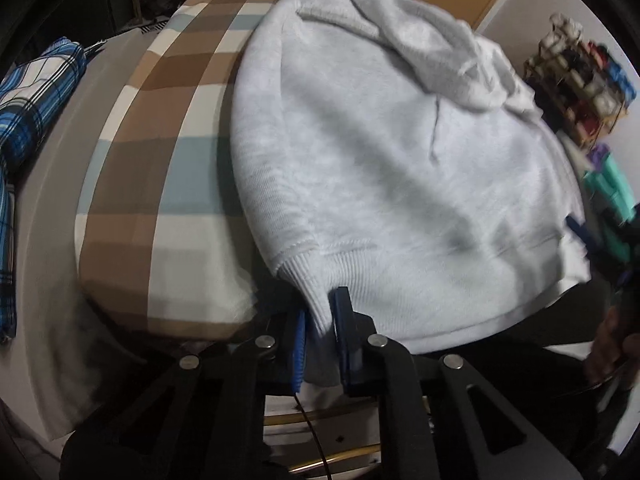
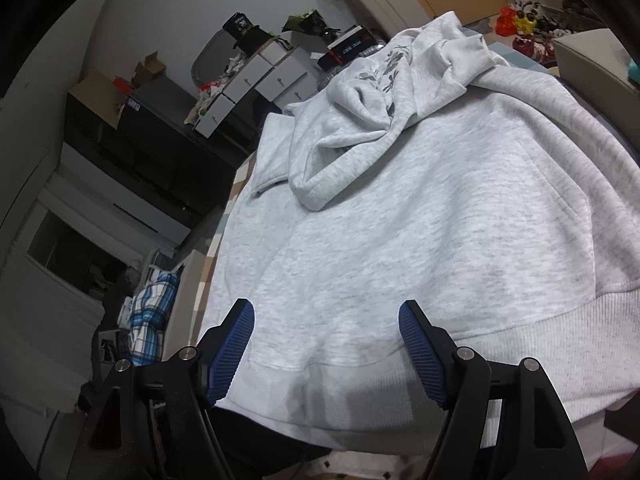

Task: Fold large clothes

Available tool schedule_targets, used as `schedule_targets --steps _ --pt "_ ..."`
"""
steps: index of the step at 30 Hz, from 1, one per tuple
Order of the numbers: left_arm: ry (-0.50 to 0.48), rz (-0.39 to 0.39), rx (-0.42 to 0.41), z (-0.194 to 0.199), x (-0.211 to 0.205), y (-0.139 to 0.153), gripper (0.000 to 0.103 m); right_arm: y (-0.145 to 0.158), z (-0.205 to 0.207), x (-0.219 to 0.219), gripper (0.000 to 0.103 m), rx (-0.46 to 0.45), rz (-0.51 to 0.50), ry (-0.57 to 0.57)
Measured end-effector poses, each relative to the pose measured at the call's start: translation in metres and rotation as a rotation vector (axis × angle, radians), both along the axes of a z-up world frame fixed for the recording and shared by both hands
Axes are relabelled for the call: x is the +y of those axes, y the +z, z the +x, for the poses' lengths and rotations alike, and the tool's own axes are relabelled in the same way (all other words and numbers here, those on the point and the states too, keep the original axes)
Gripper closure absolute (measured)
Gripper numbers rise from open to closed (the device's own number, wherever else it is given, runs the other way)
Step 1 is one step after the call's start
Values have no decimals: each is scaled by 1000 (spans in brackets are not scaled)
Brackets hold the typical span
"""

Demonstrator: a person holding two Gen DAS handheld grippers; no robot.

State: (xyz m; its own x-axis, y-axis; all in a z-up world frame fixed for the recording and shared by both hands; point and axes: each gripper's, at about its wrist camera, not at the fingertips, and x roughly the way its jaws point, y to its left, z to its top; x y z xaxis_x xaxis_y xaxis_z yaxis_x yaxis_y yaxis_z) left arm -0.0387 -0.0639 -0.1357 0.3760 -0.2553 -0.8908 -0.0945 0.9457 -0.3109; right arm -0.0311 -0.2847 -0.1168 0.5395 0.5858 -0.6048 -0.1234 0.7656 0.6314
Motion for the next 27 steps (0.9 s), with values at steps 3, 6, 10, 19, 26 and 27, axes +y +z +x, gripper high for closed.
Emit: schedule_targets --steps 3,6,10,19,26,27 --pt "-34 -159 -164 1 8 32 95 -1 -1 -8 23 11 30 -25" --pt "-43 -199 -302 3 12 52 94 -1 0 -12 23 18 41 -45" --pt "-26 -250 -132 20 19 17 93 -2 1 -9 23 31 27 -35" --pt "-2 -173 -82 -6 19 13 51 -4 3 -1 23 41 6 -13" --pt "-1 -161 -23 -5 19 -2 15 -4 3 -1 23 42 6 -9" --pt "-3 -202 -2 -2 20 -8 15 -5 3 0 23 43 2 -8"
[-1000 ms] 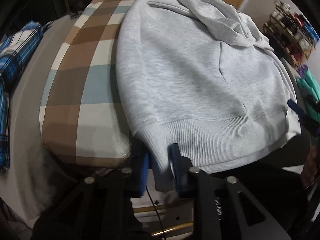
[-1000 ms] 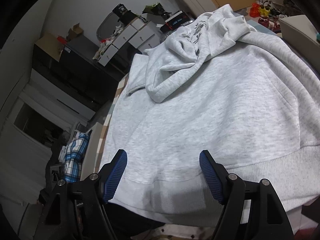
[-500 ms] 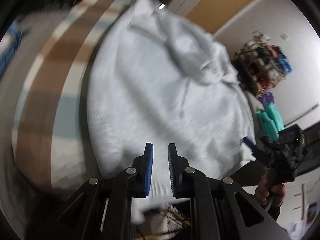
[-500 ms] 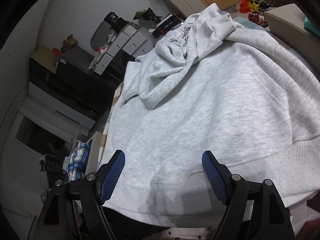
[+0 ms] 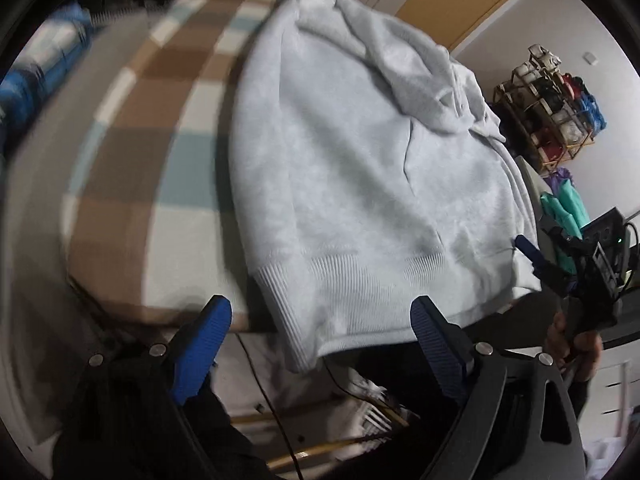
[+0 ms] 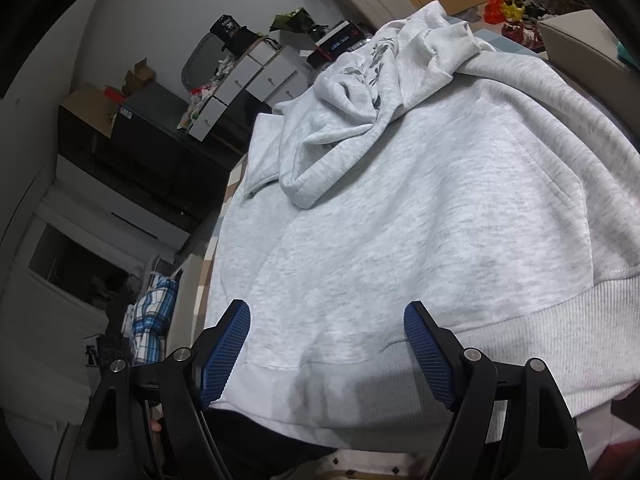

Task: Fold large clothes

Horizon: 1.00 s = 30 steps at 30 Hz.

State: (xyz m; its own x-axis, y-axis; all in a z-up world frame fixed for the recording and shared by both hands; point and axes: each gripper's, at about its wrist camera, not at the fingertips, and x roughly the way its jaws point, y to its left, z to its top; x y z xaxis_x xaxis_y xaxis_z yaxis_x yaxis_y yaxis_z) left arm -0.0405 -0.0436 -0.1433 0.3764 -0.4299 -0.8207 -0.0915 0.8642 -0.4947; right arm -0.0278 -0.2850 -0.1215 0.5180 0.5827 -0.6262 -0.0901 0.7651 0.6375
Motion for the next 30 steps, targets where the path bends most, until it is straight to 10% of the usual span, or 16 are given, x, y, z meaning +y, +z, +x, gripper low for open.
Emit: schedule_targets --steps 5,11,16,23,30 --pt "-7 -260 76 9 8 -15 16 -2 0 -2 23 8 10 -6" --pt "-47 -368 -4 15 3 2 16 -2 0 -3 23 10 21 -4" --pt "-119 -339 -154 18 -12 29 16 -1 -1 2 23 4 3 10" --pt "-69 -221 -61 27 -12 2 16 15 -4 -28 23 -39 8 -34" --pt "-38 -211 3 34 -4 -13 16 44 -20 -109 23 -30 -250 -115"
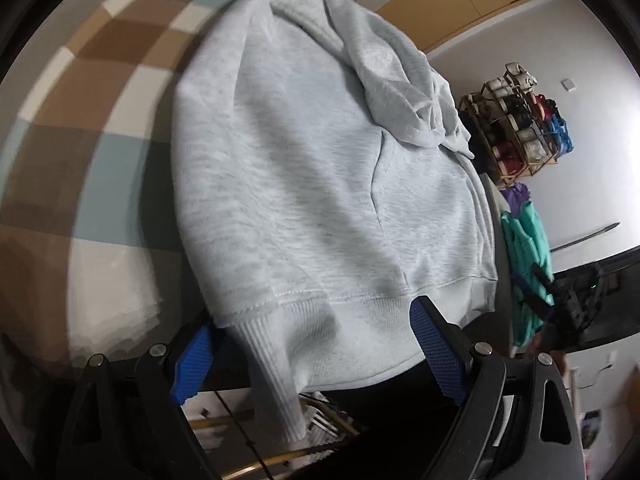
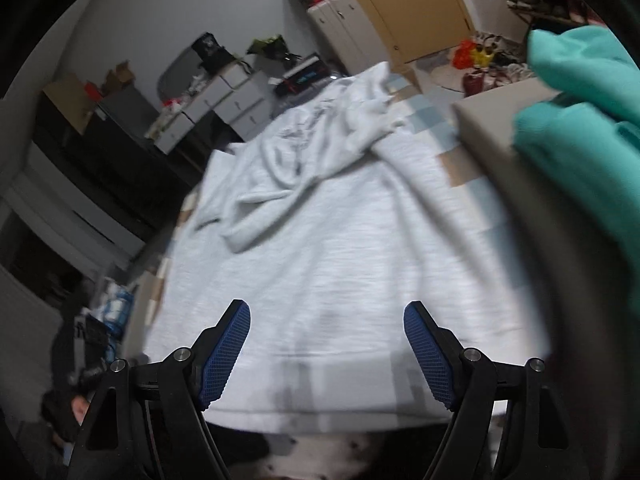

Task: Fold large clothes

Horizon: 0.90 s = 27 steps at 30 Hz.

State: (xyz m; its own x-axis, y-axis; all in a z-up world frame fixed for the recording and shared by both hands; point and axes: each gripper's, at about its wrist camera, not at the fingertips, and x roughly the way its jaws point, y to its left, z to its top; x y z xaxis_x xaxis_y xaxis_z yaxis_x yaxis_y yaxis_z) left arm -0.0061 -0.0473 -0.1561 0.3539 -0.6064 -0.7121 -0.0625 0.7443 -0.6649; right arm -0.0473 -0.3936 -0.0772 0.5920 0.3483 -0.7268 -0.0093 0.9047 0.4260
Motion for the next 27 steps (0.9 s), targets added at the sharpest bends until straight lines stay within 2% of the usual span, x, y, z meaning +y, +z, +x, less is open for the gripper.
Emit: schedule_targets --steps 3,7,8,10,14,16,19,20,23,27 --pt "-25 28 -3 1 -4 1 16 -11 -1 -19 23 75 -59 -20" --pt "-51 95 -30 -4 -11 6 19 -37 4 -33 23 168 -61 -47" --pt "-49 103 -31 -4 -10 6 21 -42 6 -36 28 188 -64 -58" --pt "-38 91 -27 -5 -6 4 23 -44 12 -36 28 194 -64 -42" --pt "13 10 2 -2 8 -2 31 -49 20 -32 28 223 -83 -23" --pt "23 -18 11 -1 11 -4 31 -55 25 -25 26 265 -112 -15" --pt "27 -22 14 -1 12 -3 31 -59 28 -17 23 278 -121 -8" --pt "25 -17 12 -2 11 -3 31 -59 28 -17 23 276 -98 -2" --pt "19 -4 9 -2 9 -1 31 -58 25 -16 25 258 96 65" --pt "17 -2 9 -2 9 -1 31 -43 17 -12 24 131 273 144"
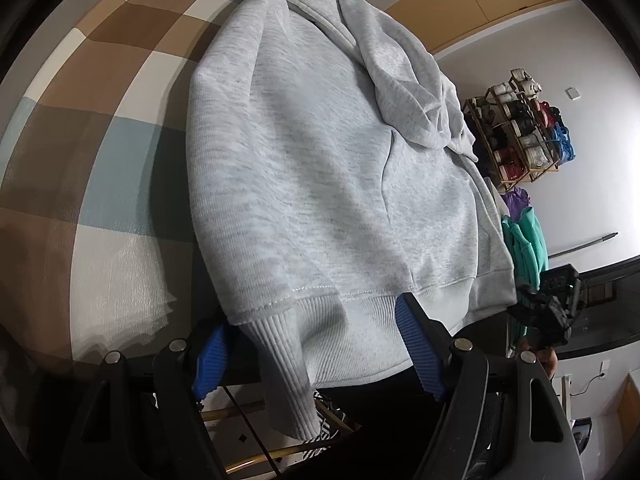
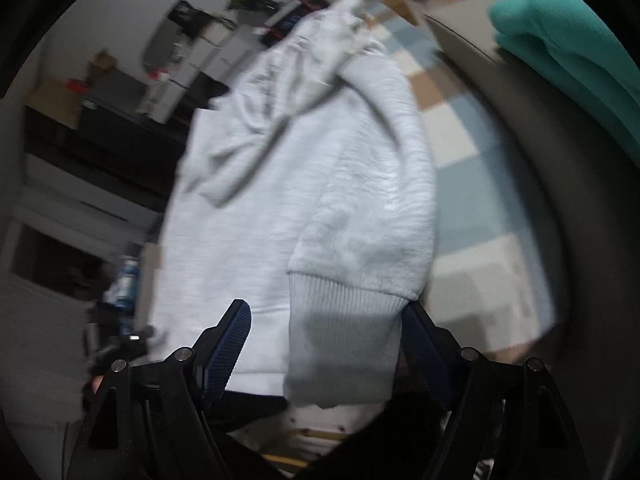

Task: Fold large clothes

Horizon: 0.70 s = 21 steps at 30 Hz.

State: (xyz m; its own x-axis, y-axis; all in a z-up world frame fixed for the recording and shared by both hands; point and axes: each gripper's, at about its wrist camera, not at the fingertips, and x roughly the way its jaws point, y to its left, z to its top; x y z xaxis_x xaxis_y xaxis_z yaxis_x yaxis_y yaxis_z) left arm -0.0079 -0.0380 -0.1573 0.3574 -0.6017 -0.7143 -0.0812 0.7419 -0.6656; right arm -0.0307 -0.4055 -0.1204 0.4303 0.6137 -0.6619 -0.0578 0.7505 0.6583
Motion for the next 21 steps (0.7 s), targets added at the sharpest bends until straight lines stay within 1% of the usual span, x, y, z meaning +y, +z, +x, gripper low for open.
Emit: schedule_targets --steps 2,3,6,7,9,11,16,19,20,21 --pt "4 -10 4 0 1 0 31 1 -5 -3 23 -58 151 6" --pt "5 -15 6 0 1 -1 31 -2 -5 -4 23 -67 196 3" --pt "8 -24 9 0 2 -1 31 -17 0 -4 23 -53 283 -15" --pt "7 -24 9 0 2 -1 31 -23 2 -4 23 -37 288 -30" --pt "8 -26 10 0 2 -1 31 -31 8 0 23 -2 251 -46" --pt "8 -29 11 0 3 -2 31 -35 12 6 23 9 205 -41" --pt "10 -27 12 0 3 -2 31 -44 26 25 23 71 88 -14" --pt "8 -25 9 0 3 -1 31 -33 29 38 23 58 23 5" --pt "8 -25 8 0 3 -1 31 -25 29 43 23 42 23 18" --pt "7 -24 7 0 3 -1 31 -12 25 45 23 -5 57 34"
